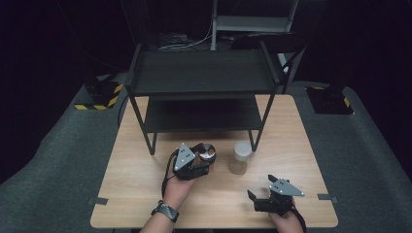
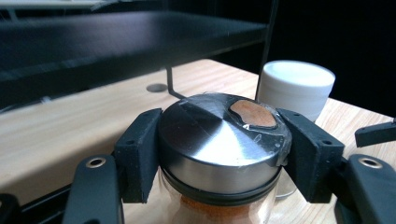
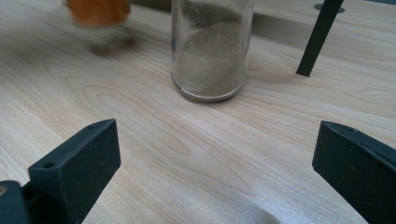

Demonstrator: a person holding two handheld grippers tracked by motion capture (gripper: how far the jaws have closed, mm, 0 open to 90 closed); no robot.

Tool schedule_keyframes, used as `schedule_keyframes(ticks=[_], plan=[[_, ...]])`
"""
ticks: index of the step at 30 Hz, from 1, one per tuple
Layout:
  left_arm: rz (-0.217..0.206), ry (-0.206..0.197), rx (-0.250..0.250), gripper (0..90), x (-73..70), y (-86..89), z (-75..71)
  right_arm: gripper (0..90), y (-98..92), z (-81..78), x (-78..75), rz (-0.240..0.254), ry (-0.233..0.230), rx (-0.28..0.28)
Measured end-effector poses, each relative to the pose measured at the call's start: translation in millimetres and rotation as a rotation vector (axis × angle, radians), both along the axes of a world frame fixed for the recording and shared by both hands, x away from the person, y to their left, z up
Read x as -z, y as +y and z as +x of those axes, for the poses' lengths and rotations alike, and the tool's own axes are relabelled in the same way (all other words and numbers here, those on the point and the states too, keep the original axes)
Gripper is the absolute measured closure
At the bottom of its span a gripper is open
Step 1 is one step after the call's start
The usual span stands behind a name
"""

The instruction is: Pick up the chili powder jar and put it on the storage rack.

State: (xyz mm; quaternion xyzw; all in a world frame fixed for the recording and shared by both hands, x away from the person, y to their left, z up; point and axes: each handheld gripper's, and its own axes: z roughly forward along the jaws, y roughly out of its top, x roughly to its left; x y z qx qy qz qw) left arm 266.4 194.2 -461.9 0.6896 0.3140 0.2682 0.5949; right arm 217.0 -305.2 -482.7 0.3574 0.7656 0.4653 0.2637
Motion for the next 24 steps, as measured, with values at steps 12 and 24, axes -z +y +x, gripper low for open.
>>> schedule_keyframes(ticks=[12, 24], plan=[[-0.042, -0.039, -0.03, 34.7, -17.6, 19.0, -23.7, 0.2, 0.7, 0.1, -0.3, -0.005, 0.0, 0.0], [-0.069, -0.081, -0.056, 34.7, -45.4, 39.9, -44.3, 0.2, 1.8, -0.1, -0.6, -0.011, -0.001, 0.0]])
